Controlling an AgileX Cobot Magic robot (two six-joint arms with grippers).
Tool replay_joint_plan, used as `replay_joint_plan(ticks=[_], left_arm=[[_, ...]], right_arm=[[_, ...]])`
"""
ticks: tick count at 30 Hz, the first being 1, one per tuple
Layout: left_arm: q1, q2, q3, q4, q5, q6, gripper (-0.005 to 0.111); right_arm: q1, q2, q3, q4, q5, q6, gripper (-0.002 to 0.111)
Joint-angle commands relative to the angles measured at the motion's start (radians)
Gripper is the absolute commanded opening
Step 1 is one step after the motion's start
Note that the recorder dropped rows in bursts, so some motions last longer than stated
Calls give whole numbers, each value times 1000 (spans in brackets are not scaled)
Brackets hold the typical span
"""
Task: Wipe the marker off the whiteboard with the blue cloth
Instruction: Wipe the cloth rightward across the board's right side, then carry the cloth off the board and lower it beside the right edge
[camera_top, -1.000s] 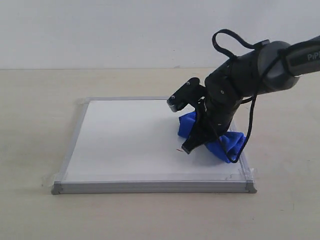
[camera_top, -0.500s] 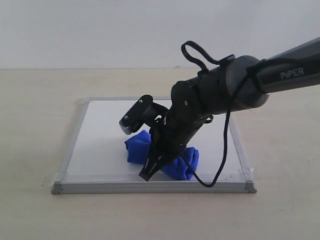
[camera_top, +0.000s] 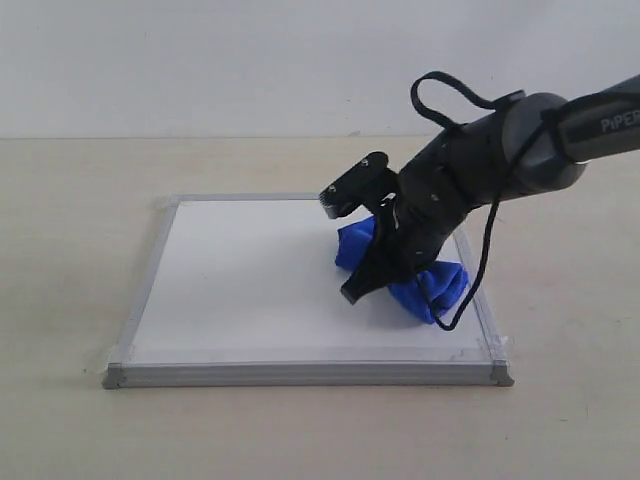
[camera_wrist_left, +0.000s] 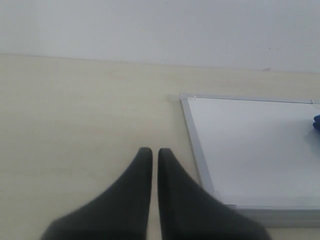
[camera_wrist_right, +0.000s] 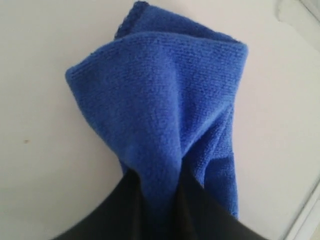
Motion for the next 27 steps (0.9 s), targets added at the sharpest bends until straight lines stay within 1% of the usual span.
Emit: replay_joint_plan(ticks=[1,3,6,10,17,20,22,24,27], left_arm=[[-1,-3,-3,-6,-5,6,4],[-1,-3,-3,-6,-5,6,4],[-1,-3,-3,-6,-5,6,4],[-1,-3,-3,-6,-5,6,4],[-1,-3,-3,-6,-5,6,4],[-1,-3,-3,-6,-5,6,4],[-1,-3,-3,-6,-5,6,4],[-1,-3,-3,-6,-5,6,4],[-1,-3,-3,-6,-5,6,4]], right_arm=[[135,12,12,11,12,-36,0],[191,7,12,7,2,-47,0],[200,-23,5,2,-15,-12,0],[115,-94,-11,-9,17,66,0],[-109,-231,-11,-36,85,258,0],[-182,-245,-11,-57,127,337,0],[-208,-245,-5,-80,143,388,0],[-210,-245,14,-144,132,484,0],[-210,-242,55,-331,141,730,0]])
